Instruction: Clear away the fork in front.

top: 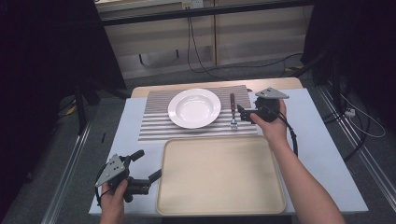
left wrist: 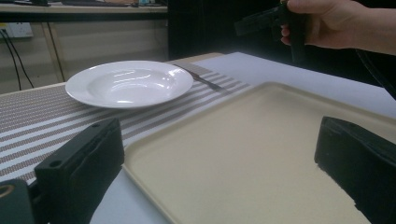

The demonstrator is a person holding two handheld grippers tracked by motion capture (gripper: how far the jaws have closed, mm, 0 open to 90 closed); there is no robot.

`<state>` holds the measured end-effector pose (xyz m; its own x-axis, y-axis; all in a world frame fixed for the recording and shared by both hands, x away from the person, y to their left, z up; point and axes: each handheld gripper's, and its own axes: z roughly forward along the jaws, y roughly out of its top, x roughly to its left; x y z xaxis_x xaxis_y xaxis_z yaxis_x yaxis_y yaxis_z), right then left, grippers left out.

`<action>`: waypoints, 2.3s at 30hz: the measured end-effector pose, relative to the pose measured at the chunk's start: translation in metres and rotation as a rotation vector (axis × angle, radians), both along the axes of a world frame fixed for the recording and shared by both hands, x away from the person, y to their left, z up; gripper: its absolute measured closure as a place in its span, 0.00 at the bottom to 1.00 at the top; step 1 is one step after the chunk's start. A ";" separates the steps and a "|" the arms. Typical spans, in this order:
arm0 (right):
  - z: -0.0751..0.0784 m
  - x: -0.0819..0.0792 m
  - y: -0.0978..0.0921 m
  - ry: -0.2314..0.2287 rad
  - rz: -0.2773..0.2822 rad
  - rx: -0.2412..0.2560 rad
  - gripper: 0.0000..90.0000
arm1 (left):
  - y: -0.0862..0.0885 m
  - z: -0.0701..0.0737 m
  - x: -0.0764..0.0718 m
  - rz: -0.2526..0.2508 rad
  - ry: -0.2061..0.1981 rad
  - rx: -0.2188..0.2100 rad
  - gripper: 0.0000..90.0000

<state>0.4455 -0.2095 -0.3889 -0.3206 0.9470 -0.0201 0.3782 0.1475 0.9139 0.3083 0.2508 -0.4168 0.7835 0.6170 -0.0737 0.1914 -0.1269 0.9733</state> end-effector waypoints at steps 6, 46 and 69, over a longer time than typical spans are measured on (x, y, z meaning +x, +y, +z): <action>-0.007 0.012 0.005 0.033 0.003 -0.019 0.03 | 0.001 -0.001 0.001 0.000 -0.001 0.000 0.02; -0.032 0.069 0.023 0.215 -0.036 -0.121 0.09 | 0.002 -0.002 0.003 -0.010 0.010 -0.002 0.02; -0.045 0.089 0.034 0.435 -0.070 -0.049 0.58 | 0.002 -0.003 0.003 -0.009 0.014 0.006 0.02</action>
